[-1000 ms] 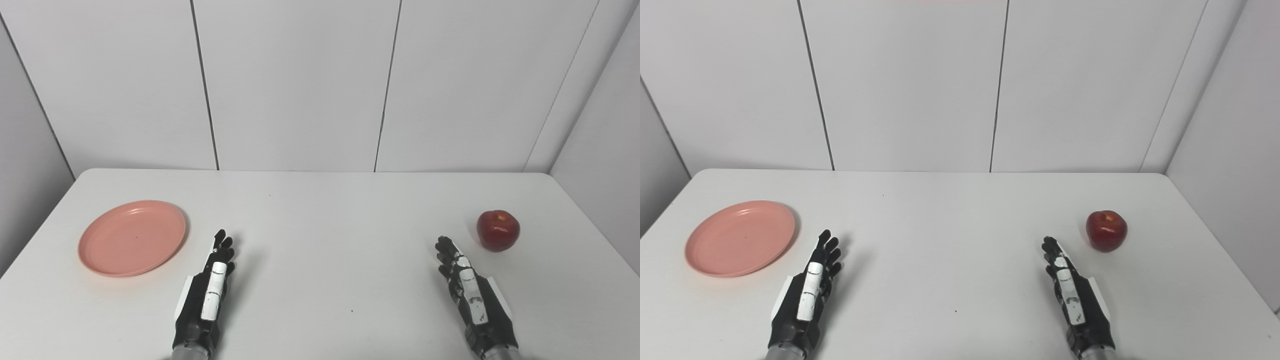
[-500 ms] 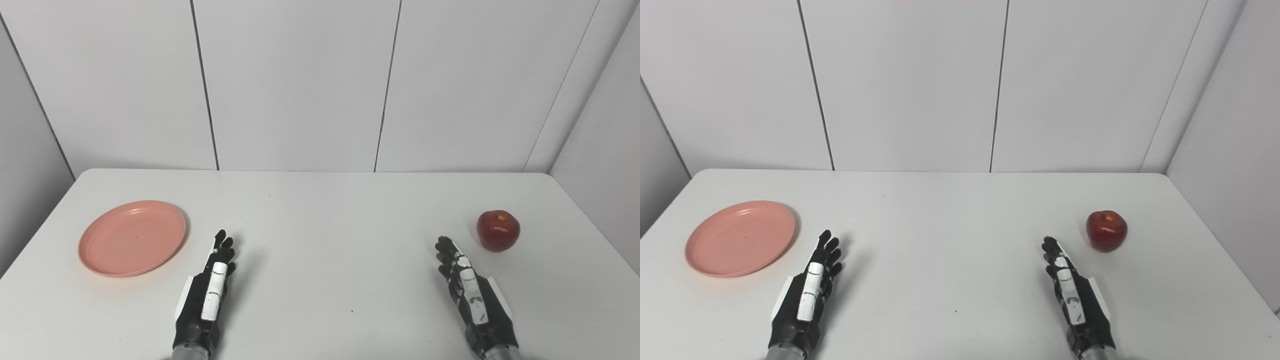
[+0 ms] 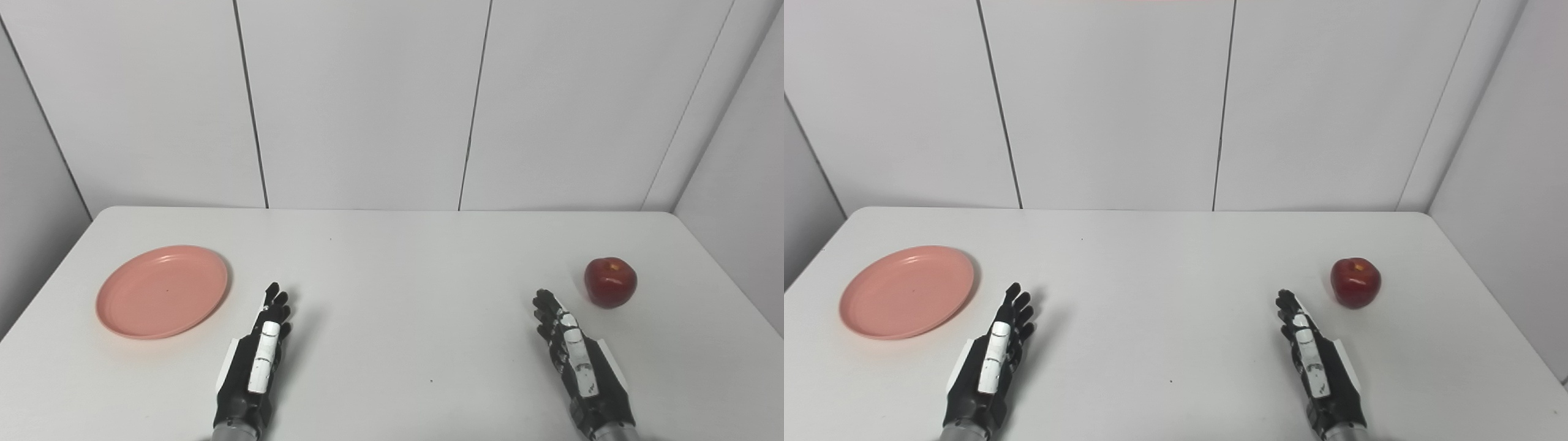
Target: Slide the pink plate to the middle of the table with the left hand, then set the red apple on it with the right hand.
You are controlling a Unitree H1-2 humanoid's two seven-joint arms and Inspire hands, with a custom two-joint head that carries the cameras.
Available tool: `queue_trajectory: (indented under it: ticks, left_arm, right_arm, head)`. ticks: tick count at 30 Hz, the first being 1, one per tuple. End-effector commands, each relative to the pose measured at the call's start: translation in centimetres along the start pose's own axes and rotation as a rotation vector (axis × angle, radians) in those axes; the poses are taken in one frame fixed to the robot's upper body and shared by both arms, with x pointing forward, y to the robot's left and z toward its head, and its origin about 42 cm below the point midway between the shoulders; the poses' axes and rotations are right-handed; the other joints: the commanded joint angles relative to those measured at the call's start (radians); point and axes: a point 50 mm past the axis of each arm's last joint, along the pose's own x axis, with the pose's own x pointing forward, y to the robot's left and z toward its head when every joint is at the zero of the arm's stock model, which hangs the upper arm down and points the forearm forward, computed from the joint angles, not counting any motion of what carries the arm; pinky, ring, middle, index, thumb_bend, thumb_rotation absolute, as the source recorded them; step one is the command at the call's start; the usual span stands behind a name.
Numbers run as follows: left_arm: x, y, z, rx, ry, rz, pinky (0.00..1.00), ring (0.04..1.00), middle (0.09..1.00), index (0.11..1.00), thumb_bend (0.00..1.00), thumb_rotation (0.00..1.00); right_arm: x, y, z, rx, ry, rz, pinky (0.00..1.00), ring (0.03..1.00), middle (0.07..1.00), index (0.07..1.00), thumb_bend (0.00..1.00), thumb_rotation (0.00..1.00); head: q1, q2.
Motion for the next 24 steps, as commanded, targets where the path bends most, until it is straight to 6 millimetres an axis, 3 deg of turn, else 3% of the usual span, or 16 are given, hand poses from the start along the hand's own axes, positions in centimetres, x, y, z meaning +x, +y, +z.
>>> queue_trajectory:
  ticks: [1,6,11,24]
  left_arm:
    - [-0.8,0.5,-0.2,0.012,0.010,-0.004,1.00,1.000,1.000,1.000,0.77,0.96]
    - [-0.8,-0.5,-0.7,0.025,0.026,0.000,1.00,1.000,1.000,1.000,0.79,0.97]
    - [-0.7,-2.0,-1.0,0.027,0.016,-0.008,1.00,1.000,1.000,1.000,0.74,0.97]
    - [-0.3,-4.0,-1.5,0.072,0.000,-0.007,1.00,1.000,1.000,1.000,0.67,1.00]
  right_arm:
    - [0.6,-0.1,0.4,-0.001,-0.016,0.024,1.00,0.968,0.944,0.925,0.86,1.00]
    - [0.4,-1.0,-0.2,-0.006,-0.012,0.025,1.00,0.965,0.941,0.923,0.84,1.00]
    - [0.4,-2.5,-0.8,0.005,-0.006,0.032,1.00,0.986,0.954,0.936,0.84,1.00]
    - [0.4,-4.6,-1.6,0.008,0.004,0.039,1.00,1.000,0.976,0.958,0.82,1.00]
  head:
    - [0.001,0.001]
    - [0.092,-0.040]
    - [0.156,-0.070]
    - [0.257,-0.105]
